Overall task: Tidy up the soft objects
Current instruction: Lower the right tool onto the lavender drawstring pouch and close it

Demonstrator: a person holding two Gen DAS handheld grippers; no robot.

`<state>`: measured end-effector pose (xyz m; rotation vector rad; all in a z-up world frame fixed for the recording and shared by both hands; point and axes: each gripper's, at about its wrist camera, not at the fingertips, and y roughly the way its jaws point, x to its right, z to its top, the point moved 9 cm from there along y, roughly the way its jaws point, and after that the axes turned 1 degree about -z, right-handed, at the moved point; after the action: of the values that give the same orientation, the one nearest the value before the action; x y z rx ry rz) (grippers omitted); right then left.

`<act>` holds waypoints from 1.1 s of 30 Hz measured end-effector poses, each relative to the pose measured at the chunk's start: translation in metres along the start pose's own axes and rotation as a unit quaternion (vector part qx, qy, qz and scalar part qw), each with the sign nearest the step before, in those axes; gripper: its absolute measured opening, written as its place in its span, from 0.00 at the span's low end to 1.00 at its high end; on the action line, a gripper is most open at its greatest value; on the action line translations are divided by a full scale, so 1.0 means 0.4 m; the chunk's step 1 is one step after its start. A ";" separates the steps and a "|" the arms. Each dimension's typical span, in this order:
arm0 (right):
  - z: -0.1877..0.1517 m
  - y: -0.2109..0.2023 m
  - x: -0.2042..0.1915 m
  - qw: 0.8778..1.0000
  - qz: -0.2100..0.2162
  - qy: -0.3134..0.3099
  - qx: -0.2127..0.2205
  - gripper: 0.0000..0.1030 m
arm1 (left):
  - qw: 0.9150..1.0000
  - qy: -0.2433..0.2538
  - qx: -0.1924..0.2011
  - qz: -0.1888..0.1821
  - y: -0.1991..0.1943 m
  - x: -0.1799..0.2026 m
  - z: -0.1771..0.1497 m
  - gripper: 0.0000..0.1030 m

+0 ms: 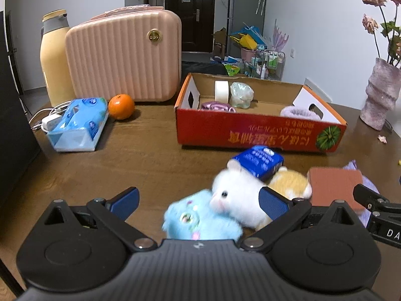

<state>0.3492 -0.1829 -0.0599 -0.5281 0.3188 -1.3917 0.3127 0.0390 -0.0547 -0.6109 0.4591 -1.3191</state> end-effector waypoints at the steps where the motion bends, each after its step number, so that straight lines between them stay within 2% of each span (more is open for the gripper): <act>1: -0.007 -0.008 -0.002 1.000 0.002 -0.002 0.000 1.00 | 1.000 0.001 0.000 0.000 -0.008 -0.005 -0.010 1.00; 10: -0.078 -0.068 -0.011 1.000 0.011 -0.013 -0.005 1.00 | 1.000 0.007 -0.003 0.000 -0.052 -0.040 -0.088 1.00; 17: -0.118 -0.088 0.006 1.000 0.012 -0.014 -0.010 1.00 | 1.000 0.009 0.010 -0.004 -0.080 -0.064 -0.120 1.00; 25: -0.140 -0.068 0.037 1.000 0.001 -0.008 -0.021 1.00 | 1.000 0.003 0.011 0.000 -0.065 -0.086 -0.127 1.00; 33: -0.152 -0.017 0.071 0.999 -0.014 -0.017 -0.037 1.00 | 1.000 -0.005 0.008 -0.015 -0.029 -0.082 -0.136 1.00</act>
<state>0.3169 -0.2213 -0.1051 -0.6181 0.3364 -1.3997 0.2630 0.0615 -0.0895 -0.6132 0.4325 -1.3463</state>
